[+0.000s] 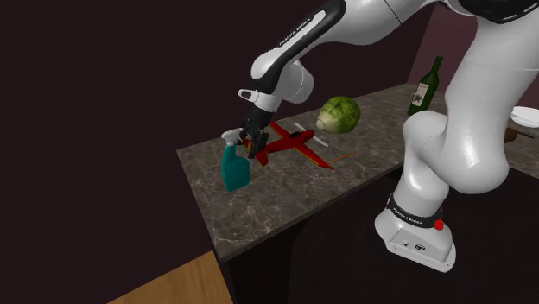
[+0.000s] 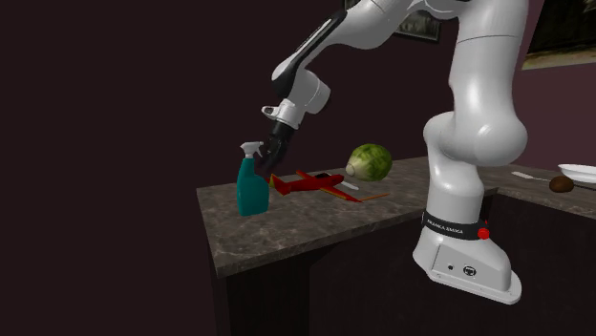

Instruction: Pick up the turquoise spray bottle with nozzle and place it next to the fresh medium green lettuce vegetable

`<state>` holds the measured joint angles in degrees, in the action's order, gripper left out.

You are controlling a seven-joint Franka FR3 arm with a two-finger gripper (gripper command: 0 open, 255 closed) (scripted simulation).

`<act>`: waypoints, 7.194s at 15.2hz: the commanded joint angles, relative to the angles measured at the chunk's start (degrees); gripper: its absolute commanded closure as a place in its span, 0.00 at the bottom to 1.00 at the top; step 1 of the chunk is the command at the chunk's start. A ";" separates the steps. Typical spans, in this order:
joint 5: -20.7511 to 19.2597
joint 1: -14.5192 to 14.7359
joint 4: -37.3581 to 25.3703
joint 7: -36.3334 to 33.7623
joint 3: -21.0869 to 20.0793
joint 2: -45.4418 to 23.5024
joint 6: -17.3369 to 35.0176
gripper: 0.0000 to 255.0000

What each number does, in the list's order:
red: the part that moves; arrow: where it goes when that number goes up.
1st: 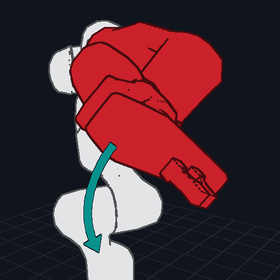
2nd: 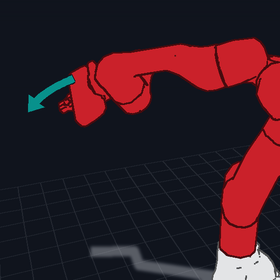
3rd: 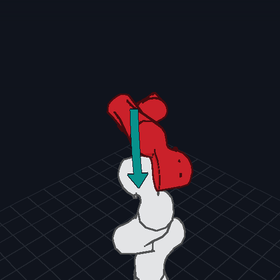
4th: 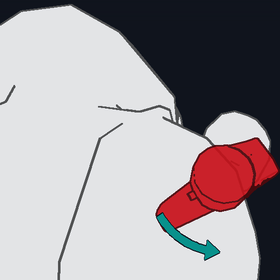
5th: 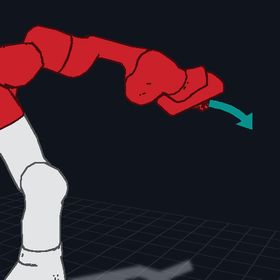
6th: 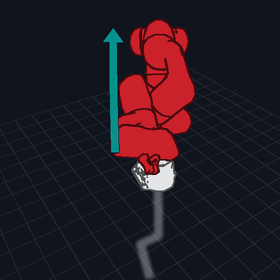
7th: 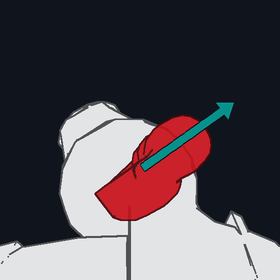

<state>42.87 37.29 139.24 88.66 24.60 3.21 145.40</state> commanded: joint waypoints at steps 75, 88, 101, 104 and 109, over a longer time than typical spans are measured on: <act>-21.02 -2.35 -19.95 -24.74 -3.16 11.97 -25.03 1.00; -23.93 -4.06 -23.33 -26.06 -2.23 16.67 -33.05 1.00; -31.79 -12.33 -14.24 -17.65 4.71 33.21 -43.04 1.00; -33.74 -14.25 -13.87 -15.27 6.89 35.86 -46.01 1.00; -37.07 -17.05 -14.68 -10.90 11.04 39.15 -51.18 1.00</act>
<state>6.51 20.83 124.60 76.84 34.84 41.63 95.25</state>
